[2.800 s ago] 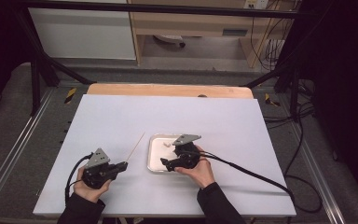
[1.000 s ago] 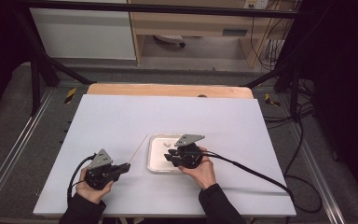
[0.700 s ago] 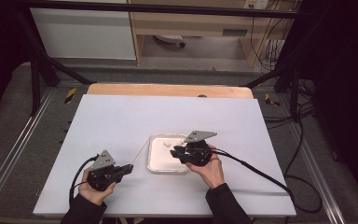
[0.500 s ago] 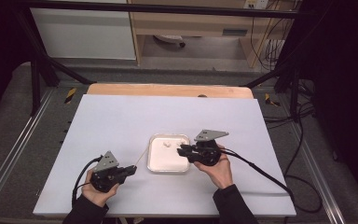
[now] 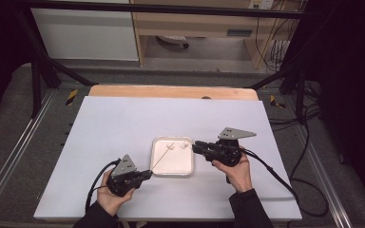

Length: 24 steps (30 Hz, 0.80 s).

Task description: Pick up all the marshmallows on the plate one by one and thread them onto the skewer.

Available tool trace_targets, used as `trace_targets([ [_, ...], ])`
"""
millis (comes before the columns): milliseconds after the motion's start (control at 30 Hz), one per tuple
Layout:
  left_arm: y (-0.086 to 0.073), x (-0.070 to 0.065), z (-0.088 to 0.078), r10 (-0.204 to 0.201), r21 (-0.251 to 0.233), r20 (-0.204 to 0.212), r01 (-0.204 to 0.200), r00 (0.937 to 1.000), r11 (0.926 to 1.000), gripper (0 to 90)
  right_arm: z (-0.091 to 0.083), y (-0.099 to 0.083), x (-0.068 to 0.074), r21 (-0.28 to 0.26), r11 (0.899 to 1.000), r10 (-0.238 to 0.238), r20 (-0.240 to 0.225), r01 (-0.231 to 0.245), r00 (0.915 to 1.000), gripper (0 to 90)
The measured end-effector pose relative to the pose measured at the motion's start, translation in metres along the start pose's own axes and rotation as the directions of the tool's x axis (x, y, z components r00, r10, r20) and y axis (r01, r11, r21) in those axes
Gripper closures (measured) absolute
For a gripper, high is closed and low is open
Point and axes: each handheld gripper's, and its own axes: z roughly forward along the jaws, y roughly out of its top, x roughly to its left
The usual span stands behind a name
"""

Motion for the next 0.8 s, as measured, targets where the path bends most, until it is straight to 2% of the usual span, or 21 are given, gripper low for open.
trace_targets([
  [433,0.004,-0.015,0.008,0.043,-0.014,0.024,-0.043,0.9988,0.9990,88.7,-0.001,0.005,-0.001,-0.056,0.997,0.053,-0.064,-0.057,0.9965,75.4],
  [800,0.004,-0.020,0.009,0.069,-0.016,0.040,-0.068,0.9968,0.9975,88.7,0.006,0.011,0.003,-0.070,0.995,0.066,-0.109,-0.074,0.9919,75.4],
])
